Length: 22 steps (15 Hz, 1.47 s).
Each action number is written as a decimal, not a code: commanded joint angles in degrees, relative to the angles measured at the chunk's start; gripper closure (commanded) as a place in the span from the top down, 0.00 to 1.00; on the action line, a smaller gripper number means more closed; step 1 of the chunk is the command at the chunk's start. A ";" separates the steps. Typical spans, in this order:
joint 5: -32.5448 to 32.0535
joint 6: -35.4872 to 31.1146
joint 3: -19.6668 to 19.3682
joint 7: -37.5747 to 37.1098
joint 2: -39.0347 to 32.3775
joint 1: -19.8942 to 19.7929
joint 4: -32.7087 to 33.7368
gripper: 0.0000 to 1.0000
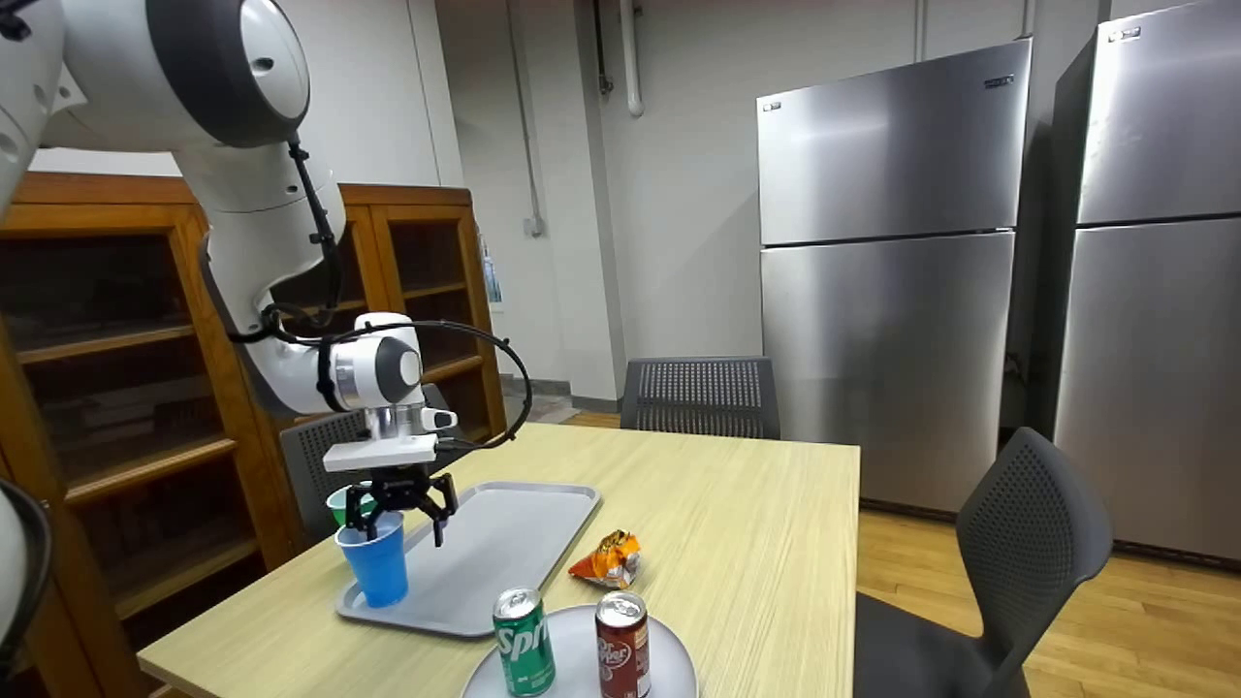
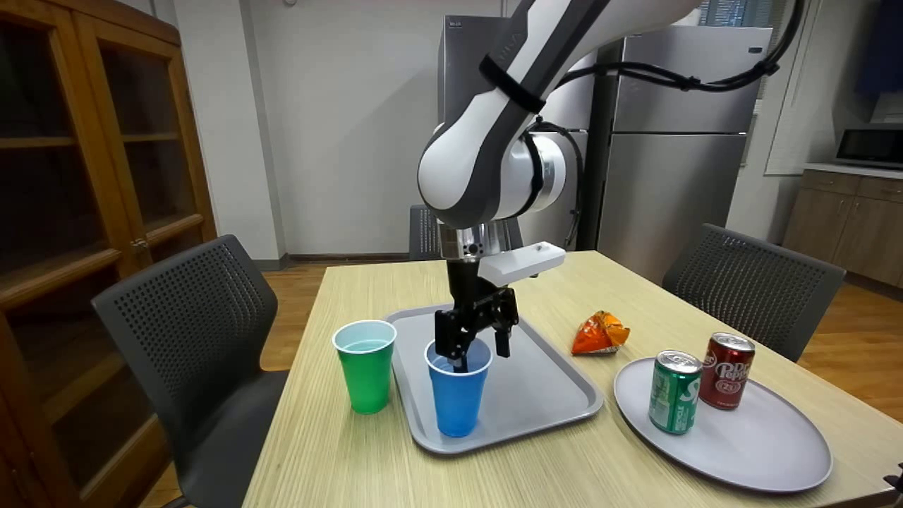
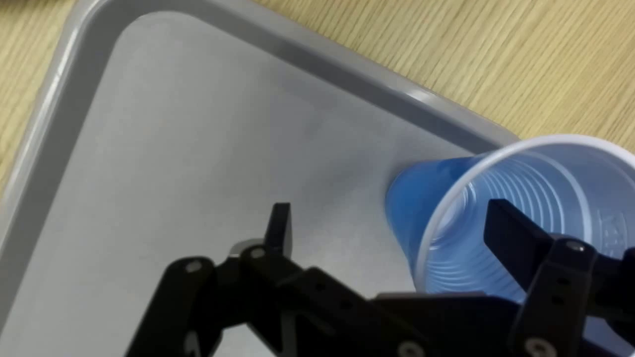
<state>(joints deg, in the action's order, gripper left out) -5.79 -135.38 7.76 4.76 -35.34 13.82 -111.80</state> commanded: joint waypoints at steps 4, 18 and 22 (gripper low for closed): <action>-1.63 -0.20 0.26 -0.91 3.02 0.89 -0.98 1.00; -1.92 0.08 0.24 -0.32 3.67 0.76 -1.05 0.00; -1.25 -0.43 1.61 2.67 5.96 -0.08 -2.16 0.01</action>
<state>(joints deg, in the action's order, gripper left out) -6.67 -135.41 7.86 5.32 -32.77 14.88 -111.82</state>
